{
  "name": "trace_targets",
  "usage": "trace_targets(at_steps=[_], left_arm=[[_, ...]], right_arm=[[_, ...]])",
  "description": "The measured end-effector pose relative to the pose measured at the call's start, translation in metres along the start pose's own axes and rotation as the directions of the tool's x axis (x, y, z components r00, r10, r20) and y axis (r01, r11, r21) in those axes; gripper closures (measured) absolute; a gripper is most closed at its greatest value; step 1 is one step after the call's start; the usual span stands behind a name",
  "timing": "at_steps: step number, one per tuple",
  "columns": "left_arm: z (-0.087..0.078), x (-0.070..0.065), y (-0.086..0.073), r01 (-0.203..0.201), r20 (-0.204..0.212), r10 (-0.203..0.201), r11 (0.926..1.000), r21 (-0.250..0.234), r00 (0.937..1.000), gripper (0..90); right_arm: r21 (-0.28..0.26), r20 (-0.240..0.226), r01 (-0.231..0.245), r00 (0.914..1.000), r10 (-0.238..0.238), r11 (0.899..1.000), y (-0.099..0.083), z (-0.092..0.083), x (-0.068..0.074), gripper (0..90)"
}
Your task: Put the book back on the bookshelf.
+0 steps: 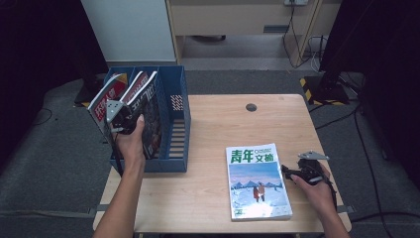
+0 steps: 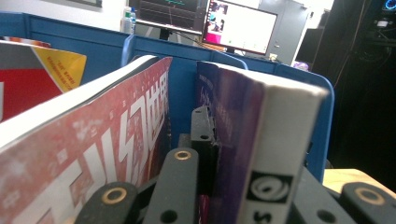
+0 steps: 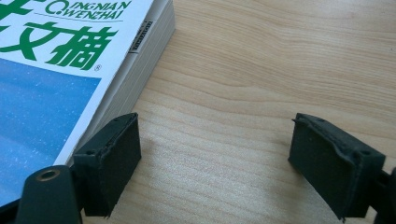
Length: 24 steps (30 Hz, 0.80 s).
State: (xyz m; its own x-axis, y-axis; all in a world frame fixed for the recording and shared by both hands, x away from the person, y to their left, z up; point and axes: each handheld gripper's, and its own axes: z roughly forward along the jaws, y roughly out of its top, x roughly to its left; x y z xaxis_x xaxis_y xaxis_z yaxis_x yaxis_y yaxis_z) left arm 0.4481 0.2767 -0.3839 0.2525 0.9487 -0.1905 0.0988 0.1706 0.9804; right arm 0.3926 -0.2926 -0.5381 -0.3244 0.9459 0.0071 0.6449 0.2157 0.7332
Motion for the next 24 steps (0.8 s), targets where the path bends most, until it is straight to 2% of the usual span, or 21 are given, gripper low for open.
trace_targets(at_steps=[12,18,24], left_arm=[[-0.0028,-0.0017,-0.0026,-0.012,-0.007,0.012,0.9999,-0.002,0.9999,80.3],[-0.0049,0.0002,-0.0016,-0.029,-0.011,0.029,0.9994,0.017,0.9995,80.1],[-0.0073,0.0024,-0.0041,-0.009,0.007,0.009,1.0000,0.001,0.9999,80.2]], right_arm=[[0.000,0.000,0.000,1.0000,0.000,1.000,0.0000,0.0000,0.0000,16.6],[0.000,0.000,0.002,1.0000,-0.002,1.000,0.0000,-0.0001,0.0001,16.8],[0.002,-0.001,0.004,1.0000,-0.004,1.000,-0.0001,-0.0002,0.0002,16.7]])
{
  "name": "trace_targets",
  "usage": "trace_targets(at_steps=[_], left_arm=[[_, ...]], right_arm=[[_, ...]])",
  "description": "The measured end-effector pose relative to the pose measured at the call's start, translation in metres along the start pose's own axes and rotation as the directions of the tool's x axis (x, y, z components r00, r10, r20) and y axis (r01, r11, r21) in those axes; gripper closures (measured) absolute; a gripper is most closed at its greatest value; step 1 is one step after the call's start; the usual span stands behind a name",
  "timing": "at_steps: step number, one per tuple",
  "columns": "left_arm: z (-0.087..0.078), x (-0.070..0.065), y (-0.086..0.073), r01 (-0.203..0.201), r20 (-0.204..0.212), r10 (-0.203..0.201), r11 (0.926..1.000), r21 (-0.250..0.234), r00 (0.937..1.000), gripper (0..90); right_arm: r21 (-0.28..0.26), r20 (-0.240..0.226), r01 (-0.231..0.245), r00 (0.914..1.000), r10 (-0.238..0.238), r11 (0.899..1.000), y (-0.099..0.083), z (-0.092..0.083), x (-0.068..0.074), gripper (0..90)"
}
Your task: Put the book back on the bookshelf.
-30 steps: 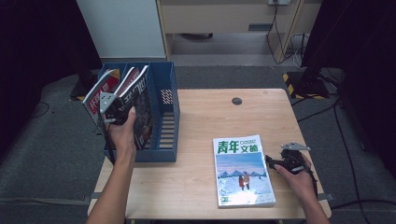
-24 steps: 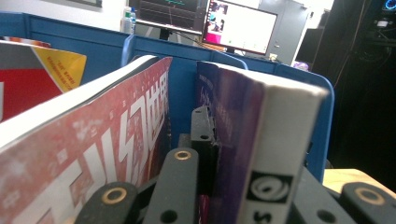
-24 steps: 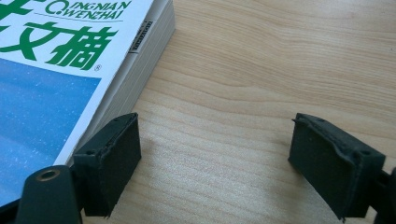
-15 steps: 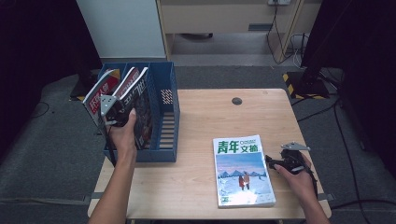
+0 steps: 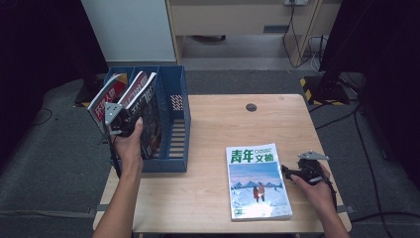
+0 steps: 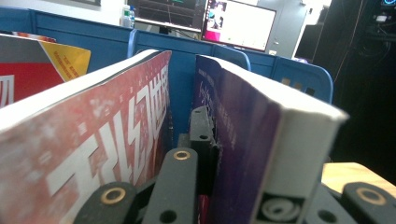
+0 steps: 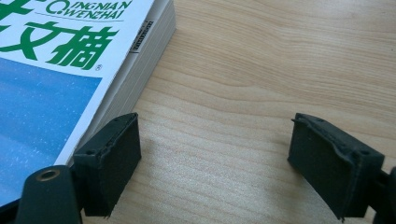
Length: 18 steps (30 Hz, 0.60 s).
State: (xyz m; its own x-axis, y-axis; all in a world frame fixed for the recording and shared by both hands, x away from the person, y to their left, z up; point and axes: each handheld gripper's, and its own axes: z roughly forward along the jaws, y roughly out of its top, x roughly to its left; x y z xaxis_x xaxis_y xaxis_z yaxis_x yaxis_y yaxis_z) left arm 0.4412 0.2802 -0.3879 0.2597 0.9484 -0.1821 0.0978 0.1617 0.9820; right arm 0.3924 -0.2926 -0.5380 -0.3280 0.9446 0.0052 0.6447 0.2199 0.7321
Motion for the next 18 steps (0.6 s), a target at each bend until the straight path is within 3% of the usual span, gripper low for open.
trace_targets(at_steps=[9,12,18], left_arm=[[-0.0006,-0.0007,0.0061,0.033,0.001,-0.033,0.9977,-0.059,0.9995,80.9],[0.0024,-0.0022,0.0082,0.018,-0.003,-0.018,0.9986,-0.050,0.9998,80.7],[0.0045,-0.0020,0.0036,0.026,-0.012,-0.027,0.9980,-0.057,0.9996,80.4]], right_arm=[[0.000,0.000,0.000,1.0000,0.000,1.000,0.0000,0.0000,0.0000,16.7],[0.001,-0.001,-0.001,1.0000,0.001,1.000,0.0000,-0.0001,0.0001,16.8],[0.001,-0.002,0.001,1.0000,-0.001,1.000,-0.0001,-0.0001,0.0002,16.8]])
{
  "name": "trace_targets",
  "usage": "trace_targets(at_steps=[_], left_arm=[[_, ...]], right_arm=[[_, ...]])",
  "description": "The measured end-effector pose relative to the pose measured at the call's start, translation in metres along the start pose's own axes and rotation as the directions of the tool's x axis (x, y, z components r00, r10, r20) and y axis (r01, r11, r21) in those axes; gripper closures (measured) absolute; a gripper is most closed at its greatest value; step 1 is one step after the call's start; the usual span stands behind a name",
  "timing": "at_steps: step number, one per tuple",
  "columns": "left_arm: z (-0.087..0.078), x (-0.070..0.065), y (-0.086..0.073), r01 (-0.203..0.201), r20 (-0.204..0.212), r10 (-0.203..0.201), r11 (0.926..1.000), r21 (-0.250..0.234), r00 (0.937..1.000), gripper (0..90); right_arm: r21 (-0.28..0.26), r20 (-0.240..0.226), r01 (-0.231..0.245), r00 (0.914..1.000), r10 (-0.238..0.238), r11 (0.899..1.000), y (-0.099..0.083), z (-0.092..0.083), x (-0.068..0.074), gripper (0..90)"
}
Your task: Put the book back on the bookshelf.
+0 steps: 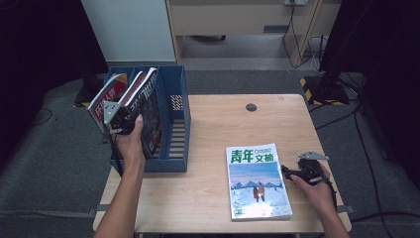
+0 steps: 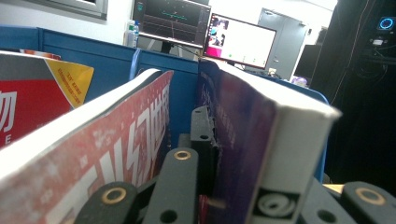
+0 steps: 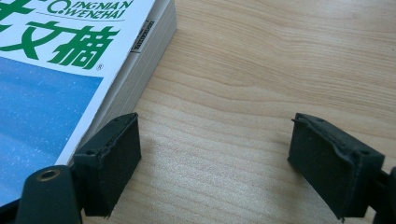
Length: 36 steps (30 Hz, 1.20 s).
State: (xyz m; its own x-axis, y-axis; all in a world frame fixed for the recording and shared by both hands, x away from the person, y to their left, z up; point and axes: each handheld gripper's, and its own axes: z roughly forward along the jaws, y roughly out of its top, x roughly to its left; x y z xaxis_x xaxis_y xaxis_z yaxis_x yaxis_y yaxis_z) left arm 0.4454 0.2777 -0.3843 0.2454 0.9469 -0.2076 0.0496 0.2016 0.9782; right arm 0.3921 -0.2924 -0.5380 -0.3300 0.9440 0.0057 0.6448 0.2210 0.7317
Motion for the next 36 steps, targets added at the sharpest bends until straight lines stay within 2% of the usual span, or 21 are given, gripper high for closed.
trace_targets(at_steps=[6,10,13,17,22,27,31,36], left_arm=[[0.000,0.000,-0.002,-0.002,-0.004,0.002,1.0000,0.005,1.0000,80.2],[0.000,-0.001,-0.006,-0.044,-0.031,0.046,0.9978,0.050,0.9985,80.3],[-0.003,0.002,-0.008,-0.024,-0.028,0.025,0.9990,0.037,0.9993,80.5],[-0.004,0.005,-0.008,-0.014,-0.031,0.016,0.9984,0.054,0.9994,80.6],[-0.006,0.008,-0.006,-0.017,-0.060,0.022,0.9965,0.081,0.9979,80.3],[-0.011,0.008,-0.003,-0.023,-0.057,0.029,0.9955,0.092,0.9979,76.7],[-0.017,0.006,-0.002,-0.018,-0.050,0.022,0.9965,0.081,0.9985,73.2],[-0.025,0.005,-0.002,-0.027,-0.065,0.033,0.9950,0.096,0.9973,69.6]], right_arm=[[0.000,0.000,0.000,1.0000,0.000,1.000,0.000,0.000,0.000,16.7],[0.000,0.000,0.000,1.0000,0.000,1.000,0.000,0.000,0.000,16.7],[0.000,0.000,0.000,1.0000,0.000,1.000,0.000,0.000,0.000,16.8],[0.000,0.000,0.000,1.0000,0.000,1.000,0.000,0.000,0.000,16.8],[-0.001,0.000,0.000,1.0000,0.000,1.000,0.000,0.000,0.001,16.7],[0.001,-0.003,0.003,1.0000,-0.003,1.000,0.000,0.000,0.000,16.8],[0.002,-0.004,0.003,1.0000,-0.003,1.000,0.000,-0.001,0.001,16.7],[-0.001,-0.001,-0.003,1.0000,0.003,1.000,0.000,0.000,0.002,16.7]])
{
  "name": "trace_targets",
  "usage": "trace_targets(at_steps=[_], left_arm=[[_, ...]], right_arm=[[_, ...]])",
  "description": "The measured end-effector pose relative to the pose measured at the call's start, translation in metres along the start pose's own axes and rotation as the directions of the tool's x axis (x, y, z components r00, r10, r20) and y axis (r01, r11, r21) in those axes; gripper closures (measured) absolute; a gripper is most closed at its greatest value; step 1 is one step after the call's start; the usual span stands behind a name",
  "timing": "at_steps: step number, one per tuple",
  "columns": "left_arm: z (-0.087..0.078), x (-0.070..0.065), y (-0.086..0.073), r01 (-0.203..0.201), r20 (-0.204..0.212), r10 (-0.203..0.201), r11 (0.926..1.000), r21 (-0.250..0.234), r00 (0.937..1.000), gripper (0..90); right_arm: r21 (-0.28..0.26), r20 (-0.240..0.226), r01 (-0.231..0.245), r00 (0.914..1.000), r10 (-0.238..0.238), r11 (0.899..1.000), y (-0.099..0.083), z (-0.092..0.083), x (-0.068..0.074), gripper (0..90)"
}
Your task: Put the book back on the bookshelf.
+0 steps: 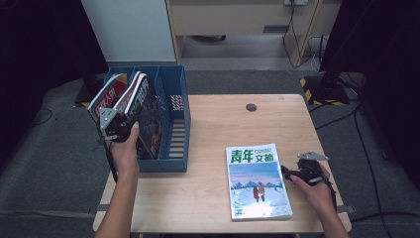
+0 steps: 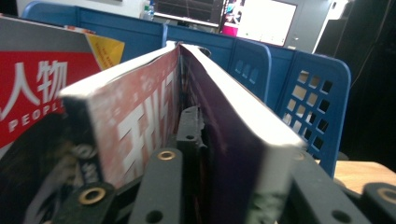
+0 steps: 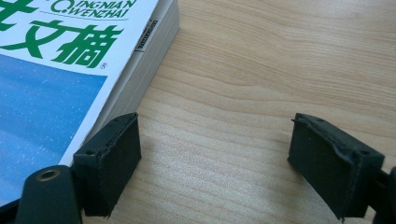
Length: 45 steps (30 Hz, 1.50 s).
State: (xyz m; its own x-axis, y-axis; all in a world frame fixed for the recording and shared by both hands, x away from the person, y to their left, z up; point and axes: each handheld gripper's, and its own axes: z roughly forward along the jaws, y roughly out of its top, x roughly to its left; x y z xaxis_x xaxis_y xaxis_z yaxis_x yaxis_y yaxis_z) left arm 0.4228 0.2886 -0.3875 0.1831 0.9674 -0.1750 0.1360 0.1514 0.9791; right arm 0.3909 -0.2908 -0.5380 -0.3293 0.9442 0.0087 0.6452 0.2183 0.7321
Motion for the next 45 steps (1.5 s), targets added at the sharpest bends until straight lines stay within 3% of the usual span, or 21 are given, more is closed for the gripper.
trace_targets(at_steps=[6,10,16,20,23,26,32,37,40,45], left_arm=[[-0.009,0.002,-0.003,0.023,0.018,-0.023,0.9996,0.015,0.9996,68.3],[-0.013,0.002,-0.004,0.028,0.007,-0.029,0.9993,0.026,0.9996,67.1],[-0.018,-0.003,-0.005,-0.024,-0.018,0.025,0.9973,0.070,0.9995,60.4],[-0.021,-0.002,-0.007,-0.002,-0.008,0.003,0.9974,0.072,1.0000,58.1],[-0.024,-0.002,-0.007,-0.016,-0.005,0.016,0.9959,0.089,0.9999,56.8],[-0.029,0.000,-0.008,-0.003,0.000,0.003,0.9957,0.092,1.0000,55.5],[-0.037,0.001,-0.008,-0.031,-0.011,0.033,0.9922,0.121,0.9994,52.6],[-0.045,0.004,-0.008,-0.019,-0.019,0.021,0.9916,0.128,0.9996,51.8],[-0.051,0.003,-0.010,-0.040,-0.028,0.044,0.9893,0.140,0.9986,51.5],[-0.056,0.004,-0.016,-0.024,-0.032,0.029,0.9870,0.159,0.9991,51.1]], right_arm=[[-0.001,-0.002,0.003,1.0000,-0.003,1.000,0.000,0.000,0.000,16.8],[-0.001,-0.002,0.003,1.0000,-0.003,1.000,0.000,0.000,0.000,16.7],[0.001,-0.011,0.013,0.9999,-0.013,1.000,0.000,0.000,0.001,16.5],[0.001,-0.011,0.012,0.9999,-0.012,1.000,0.000,-0.001,0.002,16.5],[0.001,-0.009,0.013,0.9999,-0.013,1.000,0.000,0.000,0.002,16.3],[0.002,-0.010,0.011,0.9999,-0.011,1.000,0.000,0.000,0.002,16.1],[0.003,-0.011,0.007,0.9999,-0.007,1.000,0.000,0.000,0.003,16.0],[0.001,-0.012,0.006,0.9999,-0.006,1.000,0.000,0.000,0.003,15.7],[0.001,-0.012,0.006,0.9999,-0.006,1.000,0.000,0.000,0.003,15.7],[0.003,-0.012,0.009,0.9999,-0.009,1.000,0.000,0.000,0.002,15.1]])
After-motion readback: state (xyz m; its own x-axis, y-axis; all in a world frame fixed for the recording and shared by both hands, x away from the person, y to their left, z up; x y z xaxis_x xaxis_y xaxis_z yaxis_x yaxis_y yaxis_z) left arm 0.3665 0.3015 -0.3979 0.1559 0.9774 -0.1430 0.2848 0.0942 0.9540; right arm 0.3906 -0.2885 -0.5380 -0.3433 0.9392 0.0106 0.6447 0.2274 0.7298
